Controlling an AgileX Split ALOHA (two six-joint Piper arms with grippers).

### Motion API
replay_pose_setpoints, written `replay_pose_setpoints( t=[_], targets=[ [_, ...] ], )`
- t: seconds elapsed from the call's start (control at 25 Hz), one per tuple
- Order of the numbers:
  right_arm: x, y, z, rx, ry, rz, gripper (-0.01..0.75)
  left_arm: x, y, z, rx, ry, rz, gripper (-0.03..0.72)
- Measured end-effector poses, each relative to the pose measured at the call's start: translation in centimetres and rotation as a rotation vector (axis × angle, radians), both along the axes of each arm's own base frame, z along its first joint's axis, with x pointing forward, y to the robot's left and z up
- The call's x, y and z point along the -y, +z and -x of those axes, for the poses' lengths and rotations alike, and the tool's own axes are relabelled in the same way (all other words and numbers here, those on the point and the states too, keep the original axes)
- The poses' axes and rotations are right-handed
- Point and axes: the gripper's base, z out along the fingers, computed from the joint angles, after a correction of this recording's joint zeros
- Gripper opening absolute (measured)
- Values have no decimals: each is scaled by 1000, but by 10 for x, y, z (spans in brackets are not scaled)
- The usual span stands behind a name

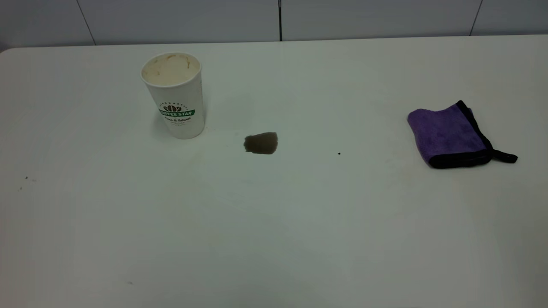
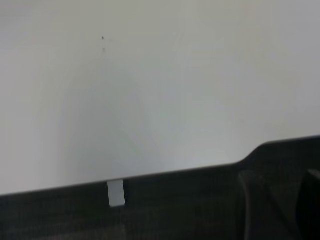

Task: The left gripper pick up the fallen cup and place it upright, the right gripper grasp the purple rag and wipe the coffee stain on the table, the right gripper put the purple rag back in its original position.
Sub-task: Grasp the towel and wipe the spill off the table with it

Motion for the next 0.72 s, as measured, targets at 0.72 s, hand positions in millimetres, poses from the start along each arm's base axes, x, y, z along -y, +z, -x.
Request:
replay_pose_setpoints(
  t=[0.72],
  targets=[
    [0, 0, 0, 0, 0, 0, 239, -6, -5, 26, 173, 54, -11, 239]
  ],
)
